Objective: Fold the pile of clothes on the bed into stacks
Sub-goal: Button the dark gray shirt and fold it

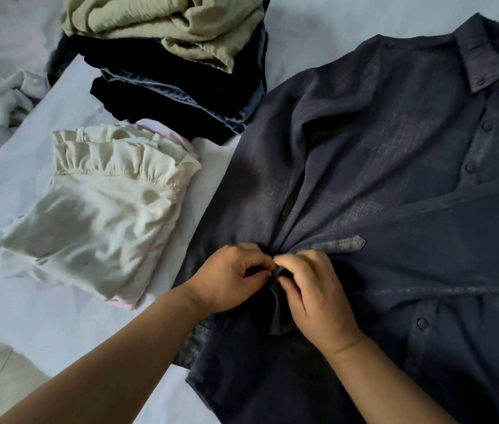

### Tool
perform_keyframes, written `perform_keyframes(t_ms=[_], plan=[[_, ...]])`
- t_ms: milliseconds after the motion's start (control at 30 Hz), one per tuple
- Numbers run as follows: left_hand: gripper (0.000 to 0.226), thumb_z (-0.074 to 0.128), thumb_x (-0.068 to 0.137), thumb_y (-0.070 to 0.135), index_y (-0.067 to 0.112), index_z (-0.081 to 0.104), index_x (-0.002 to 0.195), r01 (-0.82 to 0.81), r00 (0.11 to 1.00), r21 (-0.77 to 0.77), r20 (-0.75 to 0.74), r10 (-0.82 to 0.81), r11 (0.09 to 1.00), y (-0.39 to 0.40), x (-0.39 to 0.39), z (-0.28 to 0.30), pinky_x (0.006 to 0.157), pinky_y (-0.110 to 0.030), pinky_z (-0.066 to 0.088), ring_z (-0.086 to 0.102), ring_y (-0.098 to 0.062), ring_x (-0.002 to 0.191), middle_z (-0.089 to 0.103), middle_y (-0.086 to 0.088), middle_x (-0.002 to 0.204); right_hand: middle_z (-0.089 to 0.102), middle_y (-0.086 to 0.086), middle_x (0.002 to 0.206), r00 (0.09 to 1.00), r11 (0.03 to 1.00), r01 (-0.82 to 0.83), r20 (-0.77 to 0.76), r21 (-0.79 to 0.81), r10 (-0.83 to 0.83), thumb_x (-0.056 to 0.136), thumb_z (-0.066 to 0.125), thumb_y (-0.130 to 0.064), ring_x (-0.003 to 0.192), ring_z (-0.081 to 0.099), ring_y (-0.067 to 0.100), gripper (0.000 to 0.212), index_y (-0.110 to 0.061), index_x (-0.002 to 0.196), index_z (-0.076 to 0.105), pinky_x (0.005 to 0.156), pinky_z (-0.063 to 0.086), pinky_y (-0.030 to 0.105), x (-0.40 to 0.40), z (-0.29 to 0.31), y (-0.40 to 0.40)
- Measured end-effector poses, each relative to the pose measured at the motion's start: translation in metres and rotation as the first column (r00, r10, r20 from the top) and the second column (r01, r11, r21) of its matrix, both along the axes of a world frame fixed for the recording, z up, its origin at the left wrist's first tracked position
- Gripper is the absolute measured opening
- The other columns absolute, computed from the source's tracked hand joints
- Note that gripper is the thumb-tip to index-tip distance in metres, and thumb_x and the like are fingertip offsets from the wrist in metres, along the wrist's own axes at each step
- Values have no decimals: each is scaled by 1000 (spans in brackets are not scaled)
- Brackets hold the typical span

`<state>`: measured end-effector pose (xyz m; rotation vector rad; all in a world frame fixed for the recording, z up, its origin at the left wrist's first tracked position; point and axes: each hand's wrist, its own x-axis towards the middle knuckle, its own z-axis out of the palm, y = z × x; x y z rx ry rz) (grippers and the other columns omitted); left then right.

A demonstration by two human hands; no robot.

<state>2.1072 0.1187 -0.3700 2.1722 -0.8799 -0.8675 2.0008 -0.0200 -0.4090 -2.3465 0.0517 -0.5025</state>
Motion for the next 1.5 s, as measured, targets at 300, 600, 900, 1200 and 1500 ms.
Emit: perform_keyframes(t_ms=[300, 600, 900, 1200, 1500], plan=[[16, 56, 89, 22, 20, 68, 99, 35, 999, 139, 15, -38, 990, -6, 3, 2, 81, -28, 48, 58, -6, 86, 57, 16, 91, 45, -6, 99, 986, 879, -48, 119, -475, 118, 79, 62, -16, 92, 45, 17, 5, -20, 77, 64, 79, 30, 36, 14, 1, -18], [32, 43, 83, 33, 17, 67, 96, 57, 991, 142, 109, -73, 988, -9, -4, 5, 74, -24, 44, 57, -10, 82, 58, 11, 89, 59, -1, 83, 995, 887, -65, 37, -457, 92, 73, 61, -12, 88, 46, 19, 6, -17, 77, 62, 79, 30, 36, 7, 5, -18], [12, 58, 91, 20, 16, 69, 95, -69, 998, 118, 10, 68, 991, -9, -8, 7, 74, -18, 47, 59, -4, 79, 62, 11, 88, 61, -1, 84, 996, 890, -19, 65, -455, 54, 68, 47, -11, 90, 47, 19, 19, -15, 75, 64, 80, 29, 38, 8, 6, -17], [2, 69, 83, 25, 23, 71, 84, -138, 978, 236, -119, 170, 962, -21, -5, 24, 64, -5, 40, 57, 8, 67, 63, 17, 73, 58, 2, 80, 999, 918, 30, 2, -395, -32, 74, 52, -20, 83, 44, 20, 11, -16, 71, 61, 78, 27, 37, 0, 3, -14], [47, 68, 80, 39, 22, 56, 122, -627, 725, 236, 527, 445, 743, 6, -24, 25, 98, -46, 32, 40, -36, 121, 43, -15, 134, 61, 7, 96, 983, 978, 38, -167, -205, -73, 73, 47, -19, 92, 46, 26, 43, -15, 115, 52, 90, 37, 41, -22, 6, -3]])
